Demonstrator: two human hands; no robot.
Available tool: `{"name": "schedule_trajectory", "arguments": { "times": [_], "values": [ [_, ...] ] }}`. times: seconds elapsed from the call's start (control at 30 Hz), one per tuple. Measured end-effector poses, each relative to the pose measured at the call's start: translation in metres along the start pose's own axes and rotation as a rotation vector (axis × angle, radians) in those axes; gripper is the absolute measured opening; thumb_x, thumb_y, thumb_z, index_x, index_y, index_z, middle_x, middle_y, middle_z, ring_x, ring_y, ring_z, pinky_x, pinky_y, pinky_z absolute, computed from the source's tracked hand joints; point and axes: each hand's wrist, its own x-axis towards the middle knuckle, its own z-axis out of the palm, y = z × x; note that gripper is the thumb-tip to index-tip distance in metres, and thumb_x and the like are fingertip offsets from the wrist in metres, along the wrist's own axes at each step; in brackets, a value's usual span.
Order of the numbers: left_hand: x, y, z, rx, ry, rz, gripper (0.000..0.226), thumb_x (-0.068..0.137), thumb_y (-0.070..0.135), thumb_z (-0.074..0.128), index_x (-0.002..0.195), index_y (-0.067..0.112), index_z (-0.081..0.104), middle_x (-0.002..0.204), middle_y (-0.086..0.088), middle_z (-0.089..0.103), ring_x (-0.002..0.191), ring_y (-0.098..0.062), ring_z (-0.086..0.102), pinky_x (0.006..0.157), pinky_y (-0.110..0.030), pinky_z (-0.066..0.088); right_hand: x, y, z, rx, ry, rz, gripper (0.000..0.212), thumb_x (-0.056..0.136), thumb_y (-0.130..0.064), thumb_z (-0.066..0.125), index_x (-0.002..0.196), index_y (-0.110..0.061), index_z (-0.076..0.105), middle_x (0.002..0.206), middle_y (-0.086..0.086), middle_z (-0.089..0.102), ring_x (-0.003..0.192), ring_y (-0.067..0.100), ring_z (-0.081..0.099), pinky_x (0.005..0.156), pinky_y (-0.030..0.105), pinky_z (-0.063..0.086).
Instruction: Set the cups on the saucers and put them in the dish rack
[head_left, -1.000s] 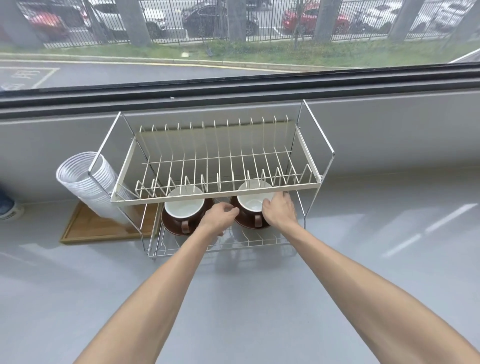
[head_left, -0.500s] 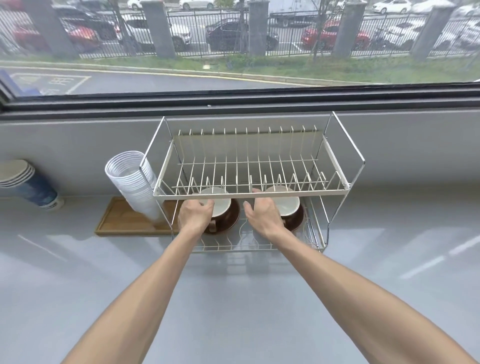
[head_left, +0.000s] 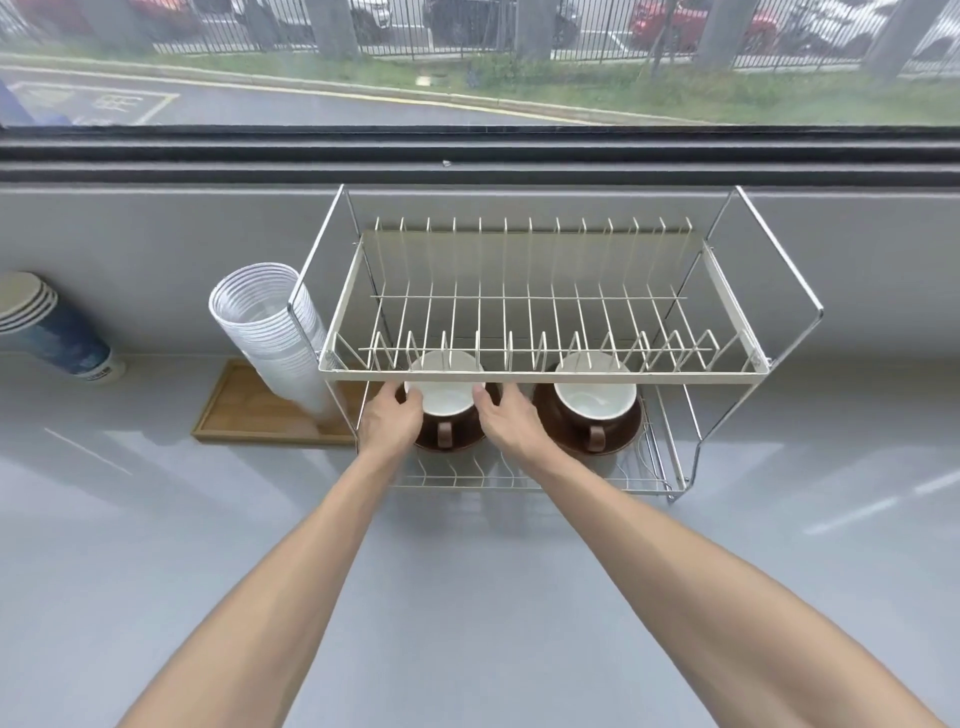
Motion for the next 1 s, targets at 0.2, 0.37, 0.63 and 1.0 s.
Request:
{"name": "schedule_trajectory", "arguments": {
  "times": [0.2, 0.37, 0.63, 1.0],
  "values": [
    [0.003, -0.003, -0.003, -0.034, -0.015, -0.036, 0.05, 0.092, 0.038, 0.046, 0.139, 0.024, 0.057, 0.134, -0.008, 0.064, 0.119, -0.035, 0.061, 0.101, -0.046, 0.052, 0.005, 0.0, 0.006, 0.024, 0.001, 0.019, 0.052, 0.104, -0.041, 0.04, 0.144, -0.008, 0.044, 0.147, 0.017, 0.051, 0.138, 0.036, 0.044, 0.111, 0.041, 0.035],
    [0.003, -0.006, 0.002, -0.07, -0.028, -0.04, 0.044, 0.095, 0.034, 0.046, 0.136, 0.022, 0.057, 0.11, -0.006, 0.063, 0.086, -0.031, 0.064, 0.093, -0.047, 0.058, 0.007, 0.002, 0.008, 0.039, 0.014, 0.021, 0.049, 0.102, -0.041, 0.04, 0.14, -0.011, 0.048, 0.143, 0.016, 0.054, 0.131, 0.038, 0.05, 0.11, 0.046, 0.04],
    [0.0, -0.01, 0.004, -0.026, -0.031, -0.042, 0.049, 0.097, 0.036, 0.044, 0.143, 0.022, 0.051, 0.113, -0.006, 0.059, 0.08, -0.029, 0.06, 0.094, -0.046, 0.057, -0.001, 0.003, 0.007, 0.045, 0.003, 0.02, 0.053, 0.098, -0.041, 0.04, 0.145, -0.016, 0.046, 0.141, 0.014, 0.057, 0.126, 0.036, 0.055, 0.103, 0.052, 0.049],
    [-0.018, -0.006, -0.013, 0.179, -0.182, 0.017, 0.055, 0.097, 0.046, 0.044, 0.144, 0.018, 0.048, 0.136, -0.01, 0.059, 0.117, -0.035, 0.06, 0.096, -0.047, 0.056, -0.013, 0.006, -0.003, -0.057, -0.059, 0.032, 0.057, 0.1, -0.048, 0.038, 0.144, -0.013, 0.046, 0.132, 0.014, 0.063, 0.119, 0.041, 0.061, 0.102, 0.052, 0.05]
  ]
}}
